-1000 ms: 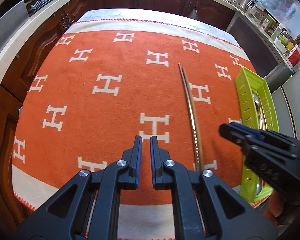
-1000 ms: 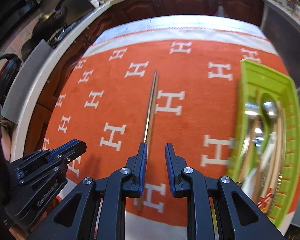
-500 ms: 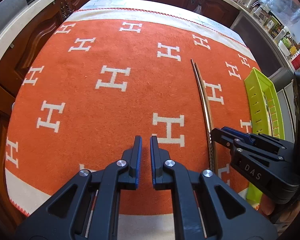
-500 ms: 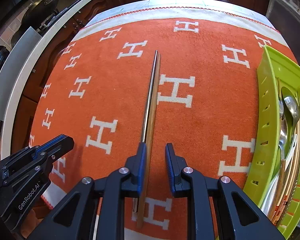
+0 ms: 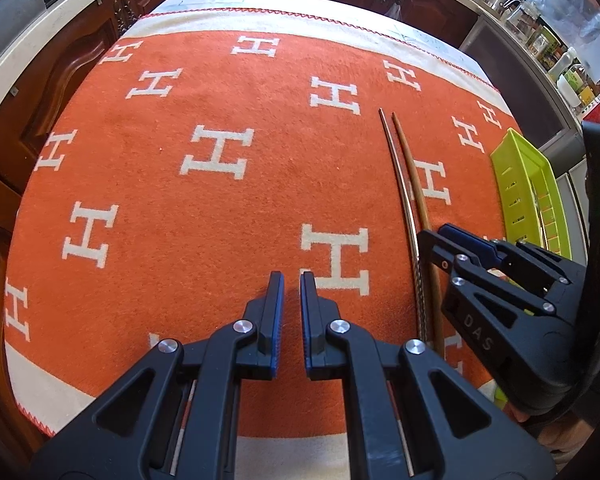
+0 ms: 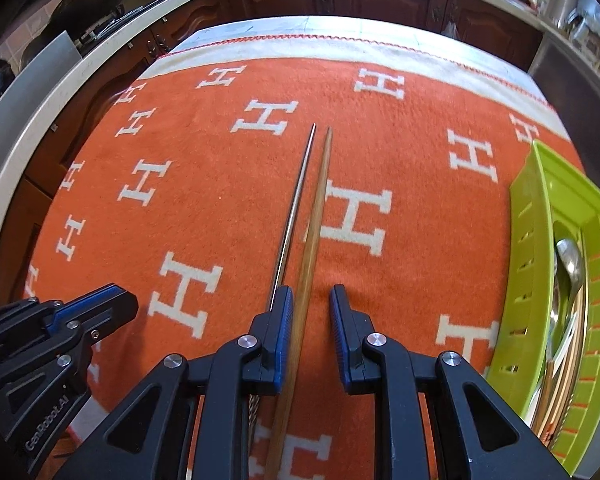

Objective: Organize utensils
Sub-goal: 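Move both grippers back to the cloth and close the right gripper on the wooden chopstick, then close the left gripper on the steel chopstick while the right gripper lifts the wooden chopstick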

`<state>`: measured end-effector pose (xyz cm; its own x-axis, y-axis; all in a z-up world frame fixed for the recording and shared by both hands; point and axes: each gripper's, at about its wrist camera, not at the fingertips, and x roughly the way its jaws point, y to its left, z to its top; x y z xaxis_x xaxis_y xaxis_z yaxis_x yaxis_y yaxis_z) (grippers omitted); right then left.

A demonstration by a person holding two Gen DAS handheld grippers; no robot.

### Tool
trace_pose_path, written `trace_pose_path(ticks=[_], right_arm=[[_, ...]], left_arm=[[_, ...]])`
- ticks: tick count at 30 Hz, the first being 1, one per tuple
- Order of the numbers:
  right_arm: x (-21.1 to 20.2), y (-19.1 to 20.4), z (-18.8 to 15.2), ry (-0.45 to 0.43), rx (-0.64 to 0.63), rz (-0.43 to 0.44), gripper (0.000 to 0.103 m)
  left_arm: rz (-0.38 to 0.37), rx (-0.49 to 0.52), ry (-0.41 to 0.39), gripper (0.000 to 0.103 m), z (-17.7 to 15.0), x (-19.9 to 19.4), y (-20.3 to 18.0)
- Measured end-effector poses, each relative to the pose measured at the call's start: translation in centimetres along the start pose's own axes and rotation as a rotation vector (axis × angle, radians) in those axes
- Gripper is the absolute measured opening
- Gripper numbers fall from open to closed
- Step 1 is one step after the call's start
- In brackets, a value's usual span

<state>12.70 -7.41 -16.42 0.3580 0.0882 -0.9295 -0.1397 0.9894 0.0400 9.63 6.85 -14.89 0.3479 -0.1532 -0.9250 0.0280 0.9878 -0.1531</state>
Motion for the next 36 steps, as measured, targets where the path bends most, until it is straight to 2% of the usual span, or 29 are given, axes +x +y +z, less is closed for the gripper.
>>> trace_pose_path(ticks=[3, 5, 15, 18, 25, 31, 36], right_arm=[[0.0, 0.4, -0.2, -0.021, -0.021, -0.04, 0.011], [0.0, 0.2, -0.2, -0.023, -0.007, -0.036, 0.007], [-0.9, -2.4, -0.7, -0.01, 0.1, 0.049, 0.006], [-2.1, -3.5, -0.9, -0.03, 0.138, 0.079, 0.006], [-4.9, -6.0, -1.4, -0.077, 0.217, 0.15, 0.006], [-6.1, -7.9, -2.9, -0.089, 0.261, 0.19, 0.006], [-6.3, -9.1, -3.8, -0.088, 0.29, 0.227, 0.006]], left_arm=[[0.001, 0.002, -0.002, 0.005, 0.1, 0.0, -0.1], [0.0, 0.004, -0.001, 0.005, 0.1, 0.0, -0.2], [0.01, 0.046, -0.003, 0.006, 0.5, -0.2, -2.2], [0.013, 0.052, -0.003, 0.009, 0.8, -0.1, -3.1], [-0.017, 0.064, 0.006, 0.023, 1.5, 0.4, -5.1], [-0.044, 0.061, 0.008, 0.024, 2.4, 1.4, -7.3], [-0.015, 0.096, 0.0, 0.024, 2.8, 2.3, -9.6]])
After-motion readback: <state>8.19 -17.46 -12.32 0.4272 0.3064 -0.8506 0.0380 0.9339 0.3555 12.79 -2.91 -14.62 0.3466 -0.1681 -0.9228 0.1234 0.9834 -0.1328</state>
